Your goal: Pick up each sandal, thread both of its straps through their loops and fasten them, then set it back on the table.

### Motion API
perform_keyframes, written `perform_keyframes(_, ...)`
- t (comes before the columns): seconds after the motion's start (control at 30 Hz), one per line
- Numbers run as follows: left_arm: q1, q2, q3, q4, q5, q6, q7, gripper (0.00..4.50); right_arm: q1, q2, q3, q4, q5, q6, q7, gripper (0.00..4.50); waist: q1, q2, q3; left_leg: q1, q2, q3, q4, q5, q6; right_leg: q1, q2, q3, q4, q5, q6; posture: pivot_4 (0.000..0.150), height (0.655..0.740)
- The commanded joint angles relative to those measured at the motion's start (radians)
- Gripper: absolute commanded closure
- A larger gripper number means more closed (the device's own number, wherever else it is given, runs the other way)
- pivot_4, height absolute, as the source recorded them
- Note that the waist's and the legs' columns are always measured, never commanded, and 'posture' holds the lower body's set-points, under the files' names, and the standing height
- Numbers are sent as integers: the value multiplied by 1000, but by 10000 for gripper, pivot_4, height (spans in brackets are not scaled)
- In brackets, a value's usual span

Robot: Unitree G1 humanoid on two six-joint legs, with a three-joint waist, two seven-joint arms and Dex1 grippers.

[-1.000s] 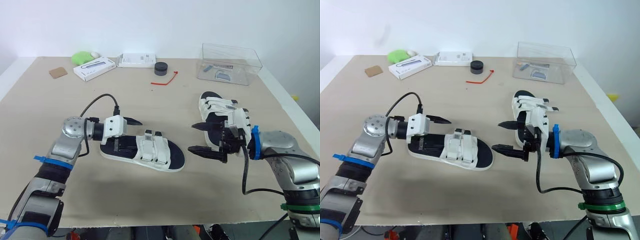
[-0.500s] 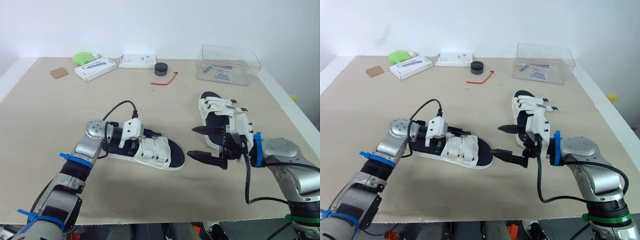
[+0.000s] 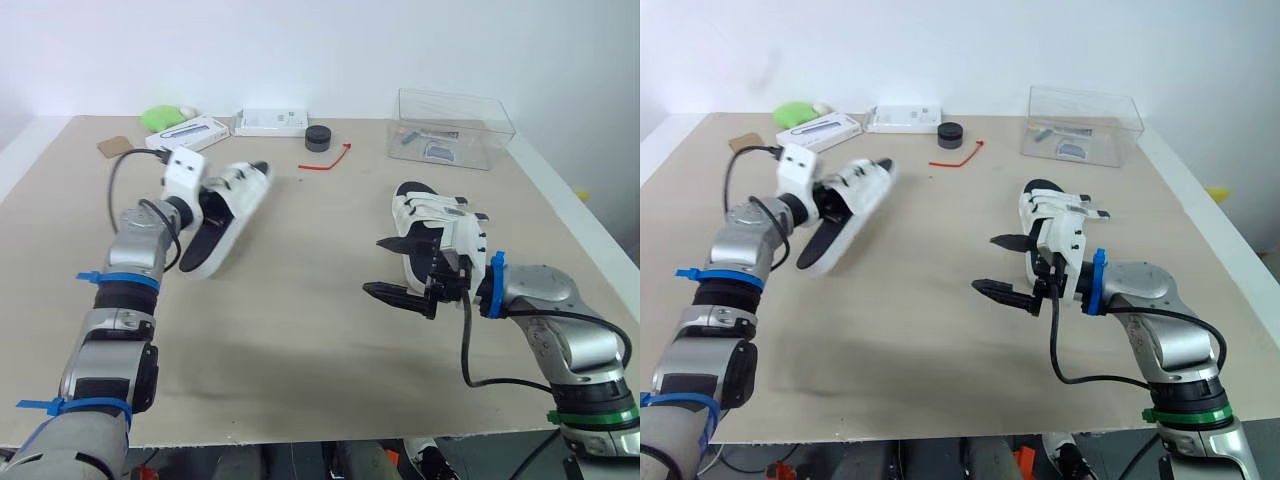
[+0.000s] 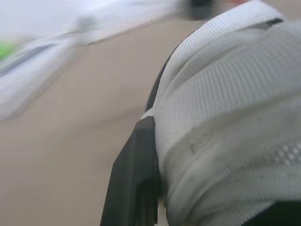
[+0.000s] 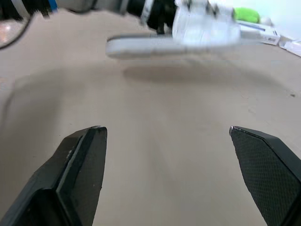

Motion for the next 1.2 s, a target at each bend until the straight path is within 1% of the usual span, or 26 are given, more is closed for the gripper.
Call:
perform_keyframes(0.03,-12,2,32,22,18,17,114,37607,-36,22,24,26,-22,-51,21,0,3,0,0,0,0,0,0,0,0,0,-1,-1,0,0,0,1500,7400)
perform_keyframes(0.07,-8,1,32,25,16,20,119,37607,-47,36,28,34,-18,-50,19,0,3,0,0,-4,-3,0,0,0,-1,-3,-7,-3,0,0,0,1500,7400)
perform_keyframes(0.13,10,2,17,11,21,17,113,37607,-73,62,26,52,-6,-42,11,0,3,0,0,-4,-5,0,0,0,-1,-3,-9,-4,0,0,1,1500,7400)
perform_keyframes(0.17,18,4,10,3,24,11,106,33431,-85,73,20,62,5,-30,5,0,2,0,0,-4,-5,0,0,0,-1,-3,-11,-5,-1,1,1,1500,7400)
perform_keyframes(0.2,25,7,5,-5,26,9,101,31402,-94,81,12,69,12,-19,-3,0,2,0,0,-4,-7,1,1,1,-2,-3,-12,-6,0,1,2,1500,7400)
perform_keyframes(0.23,29,9,0,-14,28,9,98,30472,-105,91,0,79,18,-4,-22,0,1,0,0,-4,-7,1,1,1,-2,-3,-12,-6,0,1,2,1500,7400)
perform_keyframes(0.27,33,10,-1,-21,28,11,96,27001,-122,104,-16,93,28,16,-45,0,0,0,0,-4,-7,1,1,1,-3,-3,-12,-6,0,2,2,1500,7400)
perform_keyframes(0.3,37,11,-2,-29,28,15,95,21893,-135,113,-27,102,36,35,-62,0,0,0,0,-3,-6,0,1,3,-5,-3,-11,-6,2,2,1,1500,7400)
perform_keyframes(0.37,51,19,-11,-48,38,15,89,16183,-161,120,-38,119,45,58,-77,0,0,0,0,-3,-6,-1,1,3,-6,-3,-11,-7,2,3,0,1500,7400)
perform_keyframes(0.4,56,20,-12,-57,40,16,88,11292,-170,120,-38,125,42,59,-79,0,1,0,0,-3,-6,-1,1,4,-7,-3,-10,-6,3,3,0,1500,7400)
perform_keyframes(0.43,60,21,-12,-62,41,17,87,8322,-176,121,-38,130,39,59,-80,0,1,0,0,-3,-6,-1,1,4,-7,-3,-11,-7,3,3,0,1500,7400)
perform_keyframes(0.47,64,24,-15,-73,42,17,85,3276,-182,120,-34,135,35,55,-76,0,1,0,0,-3,-6,-1,1,4,-7,-3,-10,-7,4,3,0,1500,7400)
perform_keyframes(0.5,67,25,-16,-81,43,17,82,1590,-186,121,-31,138,33,52,-72,0,1,0,0,-3,-6,-1,1,4,-7,-3,-10,-7,4,3,0,1500,7400)
perform_keyframes(0.63,83,36,8,-150,11,48,61,1590,-199,117,-9,153,11,32,-45,0,0,0,0,-3,-6,-1,1,4,-7,-3,-11,-7,4,3,0,1500,7400)
perform_keyframes(0.7,116,48,29,-238,-36,88,14,1590,-196,113,-7,155,2,24,-36,0,-1,0,0,-3,-6,-1,1,4,-7,-3,-11,-7,4,3,0,1500,7400)
perform_keyframes(0.77,179,71,51,-371,-105,139,-68,1590,-187,104,-13,151,4,25,-26,0,-2,0,0,-4,-6,-1,1,4,-7,-3,-11,-6,4,3,0,1500,7400)
perform_keyframes(0.83,289,121,78,-543,-187,188,-177,1590,-164,77,-28,138,12,28,-4,0,-2,0,0,-4,-5,-1,1,4,-7,-4,-11,-6,5,2,-1,1500,7400)
perform_keyframes(0.93,437,201,130,-704,-281,235,-297,1590,-129,43,-49,123,23,24,18,0,-1,0,0,-4,-5,-1,1,4,-7,-5,-15,-7,8,2,-1,1500,7400)
perform_keyframes(1.0,536,259,157,-778,-328,220,-393,1590,-95,15,-54,110,16,5,44,0,-3,1,0,-4,-5,-1,1,4,-7,-4,-15,-7,5,1,-2,1500,7400)
perform_keyframes(1.07,586,290,191,-813,-376,225,-434,1590,-59,-13,-53,100,7,-26,75,0,0,1,0,-2,-5,-1,1,4,-7,-4,-15,-7,7,0,-2,1500,7400)
perform_keyframes(1.1,616,312,195,-829,-383,214,-464,1590,-40,-28,-54,97,2,-45,91,0,1,1,0,-2,-5,-1,1,4,-8,-3,-14,-8,7,0,-2,1500,7400)
perform_keyframes(1.2,722,379,177,-862,-348,110,-572,1590,10,-61,-54,98,-11,-95,139,0,2,1,0,0,-5,-2,1,7,-9,-1,-11,-9,7,-1,-3,1500,7400)
